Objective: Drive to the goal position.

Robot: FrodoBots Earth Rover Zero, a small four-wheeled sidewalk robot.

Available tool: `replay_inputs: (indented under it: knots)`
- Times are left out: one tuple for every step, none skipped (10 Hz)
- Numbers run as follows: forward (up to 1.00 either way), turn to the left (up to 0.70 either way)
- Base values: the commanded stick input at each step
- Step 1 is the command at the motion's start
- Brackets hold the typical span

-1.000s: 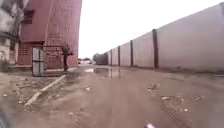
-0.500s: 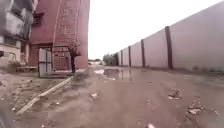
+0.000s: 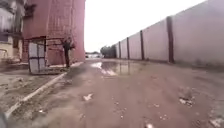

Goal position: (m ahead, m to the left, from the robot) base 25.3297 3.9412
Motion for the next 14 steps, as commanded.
replay_inputs:
  knots:
    - [0.85,0.00]
    - [0.85,0.00]
    - [0.85,0.00]
    - [0.85,0.00]
    - [0.85,0.05]
    - [0.85,0.17]
    - [0.85,0.34]
    - [0.85,0.34]
    - [0.85,0.34]
    - [0.85,0.26]
    - [0.85,0.01]
    - [0.85,0.00]
    - [0.85,0.00]
    - [0.85,0.00]
